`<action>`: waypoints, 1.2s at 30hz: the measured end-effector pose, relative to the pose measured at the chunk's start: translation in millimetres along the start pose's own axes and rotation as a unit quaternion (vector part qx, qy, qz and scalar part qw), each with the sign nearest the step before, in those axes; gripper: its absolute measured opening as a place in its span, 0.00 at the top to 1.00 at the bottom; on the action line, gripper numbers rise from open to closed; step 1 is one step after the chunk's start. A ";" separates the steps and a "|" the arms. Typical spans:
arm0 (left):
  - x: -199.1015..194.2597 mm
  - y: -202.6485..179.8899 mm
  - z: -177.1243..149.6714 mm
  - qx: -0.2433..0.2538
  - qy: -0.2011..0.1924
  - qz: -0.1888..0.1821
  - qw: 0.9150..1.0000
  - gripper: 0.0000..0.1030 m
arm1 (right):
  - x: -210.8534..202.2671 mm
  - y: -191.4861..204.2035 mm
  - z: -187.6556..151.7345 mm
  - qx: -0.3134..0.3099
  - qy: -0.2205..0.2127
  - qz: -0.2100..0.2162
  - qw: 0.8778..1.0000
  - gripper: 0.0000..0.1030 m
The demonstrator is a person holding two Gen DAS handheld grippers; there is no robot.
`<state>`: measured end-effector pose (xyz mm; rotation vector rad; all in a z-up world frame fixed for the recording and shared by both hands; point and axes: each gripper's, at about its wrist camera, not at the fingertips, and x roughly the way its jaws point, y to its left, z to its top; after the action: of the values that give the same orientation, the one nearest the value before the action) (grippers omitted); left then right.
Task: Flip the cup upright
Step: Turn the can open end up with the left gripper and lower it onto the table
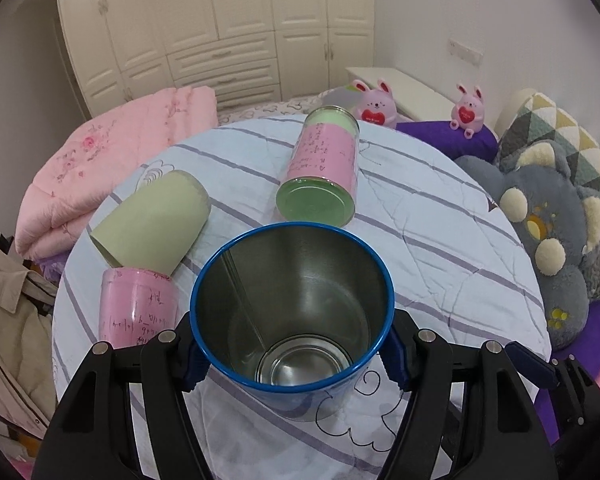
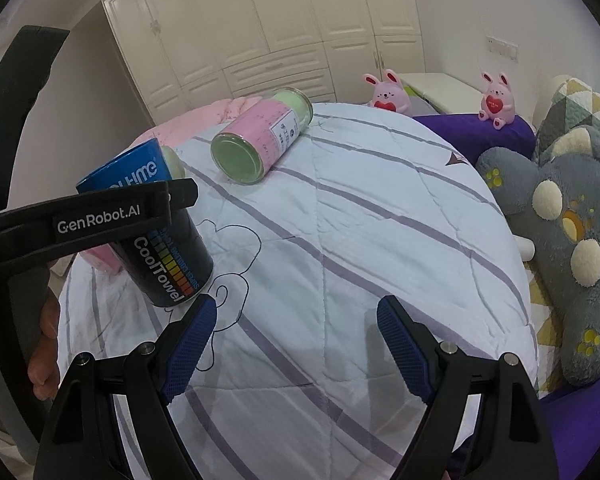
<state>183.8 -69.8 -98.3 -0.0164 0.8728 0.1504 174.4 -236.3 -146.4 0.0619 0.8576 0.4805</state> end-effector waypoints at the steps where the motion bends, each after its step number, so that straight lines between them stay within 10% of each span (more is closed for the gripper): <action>1: -0.9 0.7 -0.9 -0.001 0.000 -0.001 1.000 0.32 | -0.3 0.4 -0.4 0.000 -0.001 -0.001 1.000 0.18; 12: -5.5 5.5 -7.1 -0.002 0.003 0.005 1.000 0.24 | -0.3 5.2 -0.6 -0.005 -0.004 -0.004 1.000 0.18; 18: -12.3 9.3 -8.6 -0.010 -0.007 0.002 1.000 0.00 | -0.7 8.9 -1.0 -0.010 -0.006 -0.003 1.000 0.18; 36: -42.8 24.0 -18.6 -0.021 -0.037 -0.021 0.999 0.00 | -18.2 19.1 -2.4 -0.016 -0.027 0.005 0.999 0.18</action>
<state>139.3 -52.8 -76.4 -0.0681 0.7954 0.1285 155.2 -227.4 -130.4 0.0508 0.7963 0.4997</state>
